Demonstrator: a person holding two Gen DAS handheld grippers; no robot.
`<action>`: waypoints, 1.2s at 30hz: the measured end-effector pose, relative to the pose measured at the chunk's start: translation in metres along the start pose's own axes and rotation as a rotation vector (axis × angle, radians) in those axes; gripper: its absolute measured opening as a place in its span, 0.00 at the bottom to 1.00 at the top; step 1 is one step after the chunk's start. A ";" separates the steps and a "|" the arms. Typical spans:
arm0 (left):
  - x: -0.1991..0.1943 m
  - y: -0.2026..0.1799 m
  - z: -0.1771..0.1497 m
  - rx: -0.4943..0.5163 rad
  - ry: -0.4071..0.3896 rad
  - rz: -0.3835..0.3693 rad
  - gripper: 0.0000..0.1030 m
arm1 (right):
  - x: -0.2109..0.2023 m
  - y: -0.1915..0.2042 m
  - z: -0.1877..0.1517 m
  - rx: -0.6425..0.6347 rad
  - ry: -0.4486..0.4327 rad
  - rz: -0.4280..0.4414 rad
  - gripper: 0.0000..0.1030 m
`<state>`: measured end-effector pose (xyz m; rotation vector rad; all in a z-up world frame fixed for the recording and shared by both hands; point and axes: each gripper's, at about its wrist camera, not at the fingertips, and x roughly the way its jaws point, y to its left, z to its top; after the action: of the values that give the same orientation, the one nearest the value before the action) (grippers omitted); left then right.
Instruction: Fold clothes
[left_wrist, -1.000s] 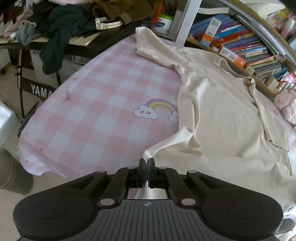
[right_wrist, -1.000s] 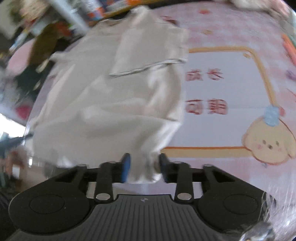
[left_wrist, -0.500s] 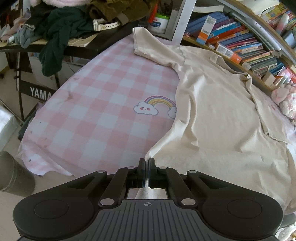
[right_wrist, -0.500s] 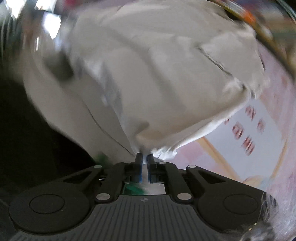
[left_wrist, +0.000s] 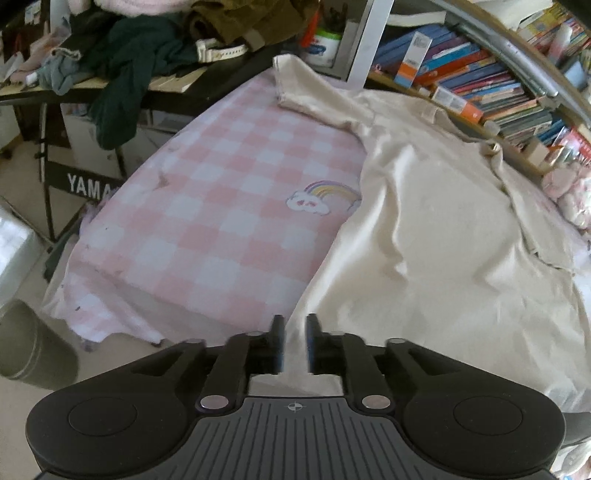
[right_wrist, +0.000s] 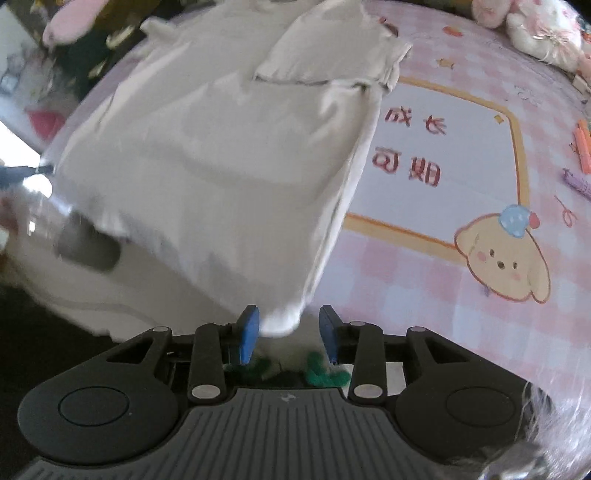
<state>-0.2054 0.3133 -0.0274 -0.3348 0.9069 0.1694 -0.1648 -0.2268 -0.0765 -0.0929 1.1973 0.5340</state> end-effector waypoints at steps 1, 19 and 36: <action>0.000 -0.001 0.000 0.003 -0.005 -0.001 0.24 | 0.005 0.000 0.002 -0.007 0.001 -0.018 0.33; 0.018 -0.015 -0.001 0.122 -0.005 0.066 0.30 | -0.028 -0.017 0.000 0.124 -0.007 -0.065 0.38; 0.015 -0.021 -0.010 0.160 -0.006 0.078 0.02 | 0.022 0.027 -0.003 0.039 0.007 -0.208 0.07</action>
<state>-0.1982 0.2896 -0.0403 -0.1500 0.9217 0.1686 -0.1740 -0.1971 -0.0917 -0.1840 1.1881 0.3276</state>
